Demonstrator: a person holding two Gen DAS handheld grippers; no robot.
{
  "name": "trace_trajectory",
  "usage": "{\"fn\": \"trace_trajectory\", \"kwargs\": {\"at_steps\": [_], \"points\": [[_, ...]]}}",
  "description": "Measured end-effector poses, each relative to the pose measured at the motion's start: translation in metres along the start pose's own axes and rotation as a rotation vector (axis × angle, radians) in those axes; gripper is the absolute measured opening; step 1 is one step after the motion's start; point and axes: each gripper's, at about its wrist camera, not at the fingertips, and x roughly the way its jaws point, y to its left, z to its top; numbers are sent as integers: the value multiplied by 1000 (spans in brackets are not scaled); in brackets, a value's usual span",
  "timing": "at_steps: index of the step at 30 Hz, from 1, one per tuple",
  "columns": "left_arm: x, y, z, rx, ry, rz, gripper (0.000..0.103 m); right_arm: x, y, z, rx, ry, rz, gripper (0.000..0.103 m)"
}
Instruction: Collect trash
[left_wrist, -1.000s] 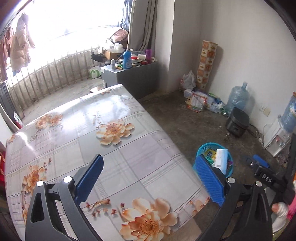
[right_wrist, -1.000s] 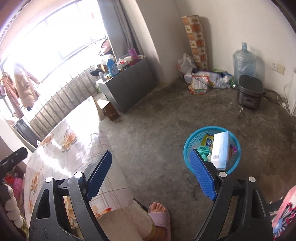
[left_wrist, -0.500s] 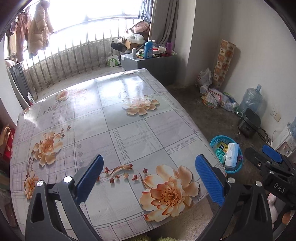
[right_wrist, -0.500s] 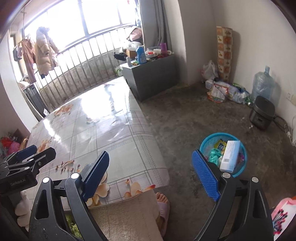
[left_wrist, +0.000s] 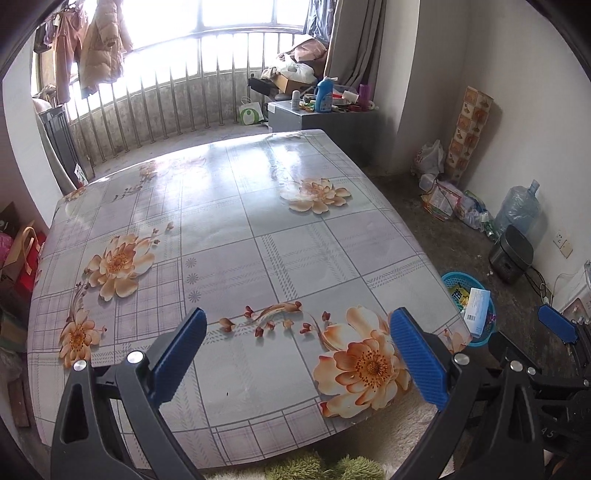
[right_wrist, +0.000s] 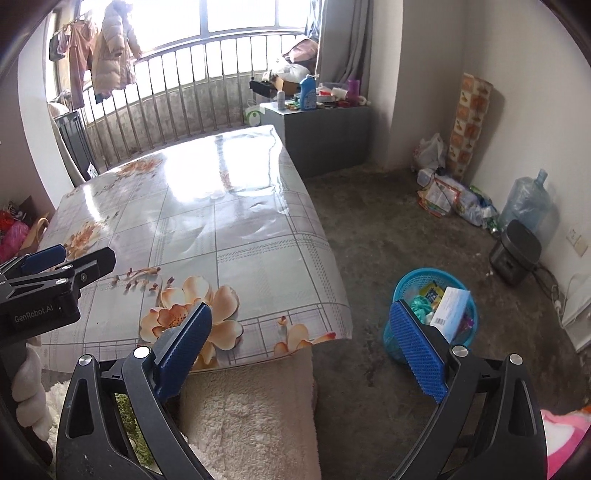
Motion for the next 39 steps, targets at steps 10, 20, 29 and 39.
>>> {"fn": "trace_trajectory", "kwargs": {"at_steps": [10,20,29,39], "points": [[24,-12,-3,38,93,41,97,20,-18,-12,55,96,-47,93],[32,-3,-13,22,134,81,97,26,-14,-29,-37,159,-160,93],[35,-5,-15,33,154,66,97,19,-28,-33,-13,181,-211,93],[36,-9,-16,58,162,59,97,18,-32,-34,-9,180,-227,93]]}}
